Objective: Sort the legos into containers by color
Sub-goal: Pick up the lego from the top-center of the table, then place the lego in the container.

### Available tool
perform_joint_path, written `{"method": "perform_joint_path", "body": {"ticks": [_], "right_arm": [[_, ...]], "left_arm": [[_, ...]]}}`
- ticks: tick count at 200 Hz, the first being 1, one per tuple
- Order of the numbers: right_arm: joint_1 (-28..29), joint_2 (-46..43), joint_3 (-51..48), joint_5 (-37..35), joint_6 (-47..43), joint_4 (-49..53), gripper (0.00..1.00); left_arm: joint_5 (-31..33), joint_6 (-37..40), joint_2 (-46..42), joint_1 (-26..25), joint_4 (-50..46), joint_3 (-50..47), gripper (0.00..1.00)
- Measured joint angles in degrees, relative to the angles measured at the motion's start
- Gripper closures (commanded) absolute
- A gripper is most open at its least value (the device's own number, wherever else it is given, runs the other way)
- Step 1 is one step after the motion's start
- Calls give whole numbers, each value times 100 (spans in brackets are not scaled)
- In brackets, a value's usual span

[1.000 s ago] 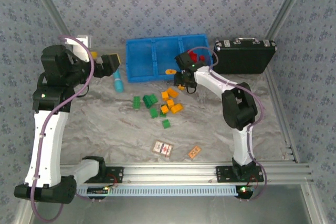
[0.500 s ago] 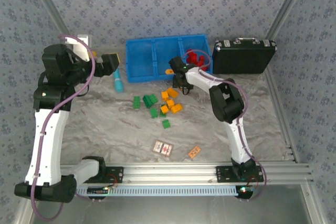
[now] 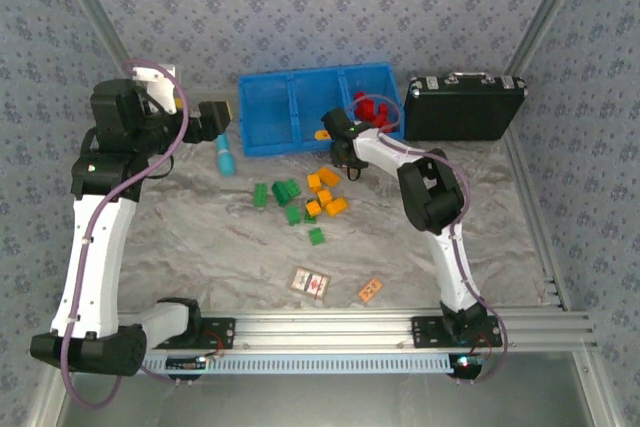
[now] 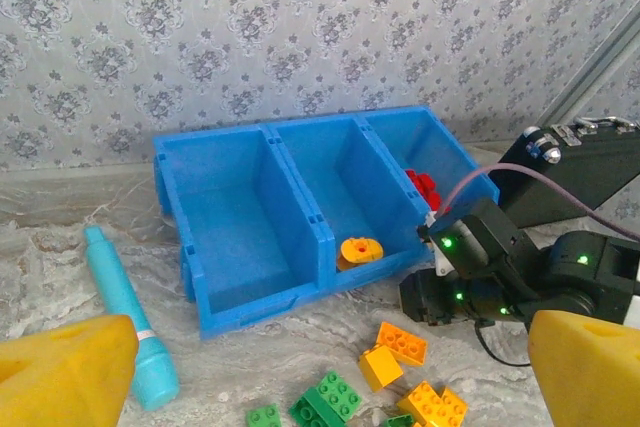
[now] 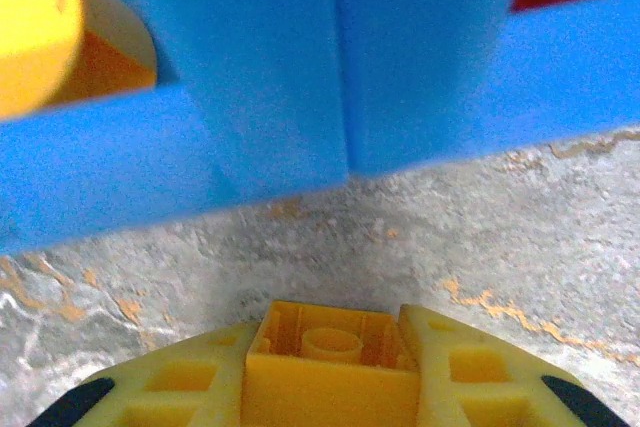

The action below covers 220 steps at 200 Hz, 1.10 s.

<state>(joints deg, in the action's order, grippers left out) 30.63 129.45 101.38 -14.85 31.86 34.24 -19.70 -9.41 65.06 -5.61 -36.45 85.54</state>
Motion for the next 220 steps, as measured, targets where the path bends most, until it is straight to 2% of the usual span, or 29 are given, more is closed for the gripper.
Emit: {"method": "perform_joint_path", "body": {"ticks": [40,79,121,150,183,220], "right_arm": [[114,-289,55,70,-463,262,76],[280,-177,1388,111,-916,415,77],[166,839,3401,170,-1255,378,77],[26,1818,4441,293,-1410,463,72],[-136,2293,4579,446,-1469,577,68],[-168,2194,4323,586,-1537,446,52]], "left_arm": [[66,85,0,0,0,0,0],[140,188,68,0,-13,2,0],[271,350,195,0,-92,7,0],[372,448,361,0,-131,57,0],[417,531,531,0,-149,118,0],[411,531,658,0,-151,166,0]]}}
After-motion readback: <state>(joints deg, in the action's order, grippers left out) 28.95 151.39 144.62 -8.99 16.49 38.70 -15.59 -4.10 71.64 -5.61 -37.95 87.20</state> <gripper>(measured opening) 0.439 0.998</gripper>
